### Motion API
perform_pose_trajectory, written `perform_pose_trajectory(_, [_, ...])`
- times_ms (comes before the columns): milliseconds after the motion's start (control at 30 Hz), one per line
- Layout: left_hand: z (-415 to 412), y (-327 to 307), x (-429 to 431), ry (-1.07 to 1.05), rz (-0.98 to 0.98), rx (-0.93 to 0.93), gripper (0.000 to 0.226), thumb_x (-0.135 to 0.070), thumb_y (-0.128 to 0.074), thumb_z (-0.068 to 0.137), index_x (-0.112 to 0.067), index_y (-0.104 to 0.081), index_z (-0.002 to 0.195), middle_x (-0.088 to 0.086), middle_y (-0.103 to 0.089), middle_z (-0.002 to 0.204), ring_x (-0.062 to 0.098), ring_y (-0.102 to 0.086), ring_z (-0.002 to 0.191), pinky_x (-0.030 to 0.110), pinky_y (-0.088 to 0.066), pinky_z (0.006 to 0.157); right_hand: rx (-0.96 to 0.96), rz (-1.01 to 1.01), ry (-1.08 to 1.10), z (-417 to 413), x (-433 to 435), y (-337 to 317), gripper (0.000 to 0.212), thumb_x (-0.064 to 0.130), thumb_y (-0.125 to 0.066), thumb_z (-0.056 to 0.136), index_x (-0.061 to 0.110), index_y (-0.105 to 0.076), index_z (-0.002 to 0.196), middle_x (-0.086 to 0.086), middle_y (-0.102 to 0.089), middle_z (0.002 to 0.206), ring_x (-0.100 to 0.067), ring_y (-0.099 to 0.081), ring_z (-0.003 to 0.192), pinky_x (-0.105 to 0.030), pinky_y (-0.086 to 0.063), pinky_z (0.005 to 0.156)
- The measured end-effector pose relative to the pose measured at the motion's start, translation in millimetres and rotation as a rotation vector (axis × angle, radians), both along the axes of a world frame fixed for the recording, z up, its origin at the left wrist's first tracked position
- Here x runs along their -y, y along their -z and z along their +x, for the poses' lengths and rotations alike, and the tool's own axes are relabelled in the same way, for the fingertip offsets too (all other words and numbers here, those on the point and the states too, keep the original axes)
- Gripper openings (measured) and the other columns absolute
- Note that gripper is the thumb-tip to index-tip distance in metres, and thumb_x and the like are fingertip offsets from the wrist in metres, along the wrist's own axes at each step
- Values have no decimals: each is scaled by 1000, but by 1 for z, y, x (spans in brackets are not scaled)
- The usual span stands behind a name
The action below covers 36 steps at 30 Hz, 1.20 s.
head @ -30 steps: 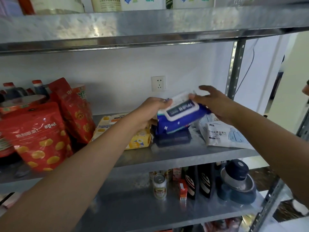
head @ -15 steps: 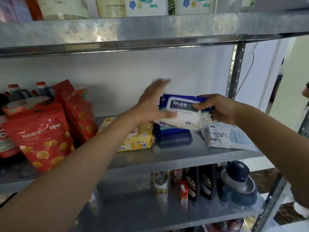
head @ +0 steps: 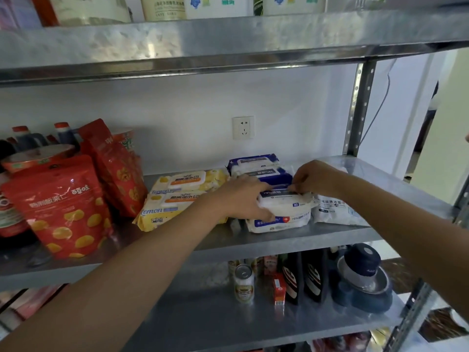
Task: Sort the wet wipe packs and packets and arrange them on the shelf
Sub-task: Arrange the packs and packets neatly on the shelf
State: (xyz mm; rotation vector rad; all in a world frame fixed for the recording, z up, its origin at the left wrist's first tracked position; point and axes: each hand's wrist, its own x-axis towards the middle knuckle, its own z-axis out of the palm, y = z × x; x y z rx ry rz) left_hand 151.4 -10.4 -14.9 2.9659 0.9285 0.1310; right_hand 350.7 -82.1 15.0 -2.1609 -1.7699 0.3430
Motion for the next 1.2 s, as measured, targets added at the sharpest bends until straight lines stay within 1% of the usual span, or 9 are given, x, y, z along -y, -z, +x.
perform_pose_trajectory(133, [-4, -18, -6, -79, -118, 156, 60, -74, -47, 84, -33, -65, 123, -7, -51, 133, 15, -45, 123, 41, -42, 103, -149, 0, 19, 9, -6, -4, 23, 29, -81, 79, 15, -74, 96, -6, -69, 101, -17, -61, 84, -27, -50, 70])
perform_pose_trajectory(233, [-7, -23, -16, -192, -119, 438, 28, -45, -57, 95, -27, -70, 113, -8, -62, 115, 10, -57, 102, 41, -51, 93, -246, 58, 65, 13, -17, -12, 28, 27, -79, 82, 8, -73, 102, -11, -70, 104, -26, -64, 94, -37, -55, 86])
perform_pose_trajectory(300, [-11, -24, -29, -284, -144, 524, 29, -33, -65, 92, -24, -67, 120, -6, -65, 120, 12, -60, 105, 42, -52, 95, -326, 128, 111, 14, -28, -16, 31, 23, -73, 87, 0, -71, 109, -16, -70, 104, -29, -66, 94, -40, -55, 94])
perform_pose_trajectory(500, [-3, -25, -58, -382, -383, 236, 85, -46, -80, 75, -20, -42, 147, 0, -48, 146, 21, -48, 128, 42, -44, 107, -555, 77, 169, 8, -61, -19, 41, 25, -70, 91, -7, -63, 117, -24, -70, 107, -25, -62, 84, -43, -55, 96])
perform_pose_trajectory(667, [11, -28, -70, -362, -309, 193, 88, -49, -81, 71, -22, -43, 146, 1, -43, 145, 22, -45, 129, 42, -43, 106, -502, 12, 138, 2, -77, -17, 38, 26, -63, 96, -4, -61, 120, -23, -69, 113, -25, -61, 84, -41, -54, 95])
perform_pose_trajectory(833, [25, -33, -74, -355, -238, 40, 90, -61, -78, 68, -24, -45, 143, 0, -52, 138, 21, -54, 115, 42, -50, 97, -436, -5, 92, 6, -79, -12, 34, 16, -62, 96, -7, -61, 121, -24, -69, 113, -21, -60, 77, -28, -52, 73])
perform_pose_trajectory(1000, [38, -30, -70, -319, -113, -74, 85, -65, -72, 72, -26, -42, 142, 2, -55, 136, 22, -55, 115, 39, -48, 95, -394, 1, 22, 4, -74, -11, 40, 9, -67, 91, -9, -59, 126, -29, -62, 123, -29, -63, 94, -42, -51, 100])
perform_pose_trajectory(1133, [47, -24, -64, -281, -85, -19, 83, -57, -72, 76, -28, -34, 143, 2, -56, 137, 23, -57, 115, 34, -47, 84, -417, 12, 39, 5, -73, -11, 39, 7, -67, 91, -3, -60, 128, -19, -66, 106, -34, -65, 106, -42, -54, 98])
perform_pose_trajectory(1200, [48, -26, -63, -279, -28, 51, 88, -60, -75, 69, -30, -33, 141, 1, -60, 131, 22, -60, 107, 32, -47, 78, -463, 55, 67, 9, -72, -11, 40, 12, -67, 92, 2, -59, 130, -9, -65, 97, -27, -66, 97, -36, -57, 88])
